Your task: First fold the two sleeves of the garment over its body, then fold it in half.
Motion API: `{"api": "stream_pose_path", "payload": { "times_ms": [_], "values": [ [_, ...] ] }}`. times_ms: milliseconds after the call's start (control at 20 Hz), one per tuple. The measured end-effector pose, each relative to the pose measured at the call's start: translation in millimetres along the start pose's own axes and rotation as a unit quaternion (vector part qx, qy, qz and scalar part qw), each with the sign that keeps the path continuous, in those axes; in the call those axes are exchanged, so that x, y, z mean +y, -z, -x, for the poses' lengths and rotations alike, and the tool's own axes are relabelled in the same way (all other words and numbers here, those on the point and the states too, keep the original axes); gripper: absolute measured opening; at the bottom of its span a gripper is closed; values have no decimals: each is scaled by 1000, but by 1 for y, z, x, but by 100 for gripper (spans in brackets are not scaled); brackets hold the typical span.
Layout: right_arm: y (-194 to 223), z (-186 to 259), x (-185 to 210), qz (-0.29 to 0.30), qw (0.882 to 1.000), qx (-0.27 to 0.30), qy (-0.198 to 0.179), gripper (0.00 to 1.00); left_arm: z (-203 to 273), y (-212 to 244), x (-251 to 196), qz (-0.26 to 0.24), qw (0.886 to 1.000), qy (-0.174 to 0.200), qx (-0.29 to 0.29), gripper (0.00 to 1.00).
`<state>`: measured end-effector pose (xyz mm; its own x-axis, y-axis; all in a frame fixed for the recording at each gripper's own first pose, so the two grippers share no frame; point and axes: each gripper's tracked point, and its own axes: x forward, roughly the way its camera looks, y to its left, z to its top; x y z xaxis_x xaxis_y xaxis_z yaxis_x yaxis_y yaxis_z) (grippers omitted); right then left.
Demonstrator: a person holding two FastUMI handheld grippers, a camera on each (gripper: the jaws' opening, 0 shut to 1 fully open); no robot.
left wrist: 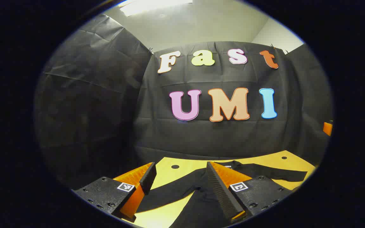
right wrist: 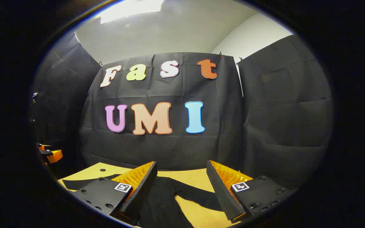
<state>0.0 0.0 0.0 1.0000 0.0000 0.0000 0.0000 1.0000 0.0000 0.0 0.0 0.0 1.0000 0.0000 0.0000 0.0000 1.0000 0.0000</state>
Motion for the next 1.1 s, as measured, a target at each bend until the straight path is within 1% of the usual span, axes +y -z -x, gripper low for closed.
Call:
{"api": "stream_pose_path", "payload": {
  "times_ms": [400, 500, 550, 800, 1100],
  "values": [
    [4, 2, 0, 6, 1000, 11, 1, 98, 2, 3, -4, -3, 1000, 8, 5, 92],
    [0, 4, -1, 12, 1000, 5, 2, 100, 3, 4, -8, 0, 1000, 16, 10, 92],
    [-1, 6, 0, 13, 1000, 3, 3, 98, 3, 5, -10, -1, 1000, 19, 12, 92],
    [2, 11, -6, 7, 1000, 5, 11, 98, 0, 1, -19, -8, 999, 33, 6, 93],
    [6, 15, -11, 5, 1000, 9, 18, 98, 1, 6, -22, -5, 999, 36, 11, 93]
  ]
}}
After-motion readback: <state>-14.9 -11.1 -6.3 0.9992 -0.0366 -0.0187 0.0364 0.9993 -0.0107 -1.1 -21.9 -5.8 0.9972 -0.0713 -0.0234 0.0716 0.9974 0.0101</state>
